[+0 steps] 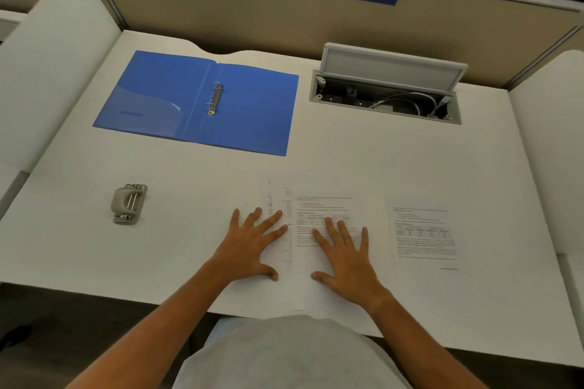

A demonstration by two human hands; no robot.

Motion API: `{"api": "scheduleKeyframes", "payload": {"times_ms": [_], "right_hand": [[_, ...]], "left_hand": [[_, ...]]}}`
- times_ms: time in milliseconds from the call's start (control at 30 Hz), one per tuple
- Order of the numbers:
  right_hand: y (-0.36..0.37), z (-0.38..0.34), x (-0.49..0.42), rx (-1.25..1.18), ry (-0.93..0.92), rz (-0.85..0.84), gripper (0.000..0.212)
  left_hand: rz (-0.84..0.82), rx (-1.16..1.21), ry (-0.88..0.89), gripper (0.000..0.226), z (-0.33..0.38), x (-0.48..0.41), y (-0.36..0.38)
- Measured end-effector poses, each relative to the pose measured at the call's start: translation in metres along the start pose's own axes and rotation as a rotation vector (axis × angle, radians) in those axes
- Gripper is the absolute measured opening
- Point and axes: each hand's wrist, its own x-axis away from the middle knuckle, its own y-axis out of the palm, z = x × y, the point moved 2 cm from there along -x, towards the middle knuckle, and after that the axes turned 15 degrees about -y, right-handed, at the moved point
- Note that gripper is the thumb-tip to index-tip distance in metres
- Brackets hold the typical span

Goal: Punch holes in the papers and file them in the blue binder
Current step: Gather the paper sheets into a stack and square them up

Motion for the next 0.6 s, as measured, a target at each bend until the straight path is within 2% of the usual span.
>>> {"api": "scheduleKeyframes", "payload": {"times_ms": [167, 233, 367, 467, 600], "right_hand": [[-0.008, -0.011, -0.028, -0.061, 0.004, 0.104, 0.094], [-0.014, 0.009, -0.009, -0.129, 0.123, 0.206, 0.088], [-0.005, 0.081, 0.081, -0.26, 0.482, 0.356, 0.084], [0.01, 0.114, 0.131, -0.302, 0.655, 0.292, 0.091], [0.013, 0.102, 0.115, -0.307, 0.619, 0.237, 0.083]], "left_hand": [[0.032, 0.044, -0.047, 0.122, 0.0, -0.004, -0.008], [0.061, 0.042, -0.035, 0.12, -0.002, -0.003, -0.006], [0.095, 0.045, -0.045, 0.119, 0.003, -0.006, 0.002], [0.065, 0.057, -0.095, 0.122, 0.01, -0.012, 0.001], [0.003, 0.062, -0.123, 0.131, 0.019, -0.021, -0.005]]}}
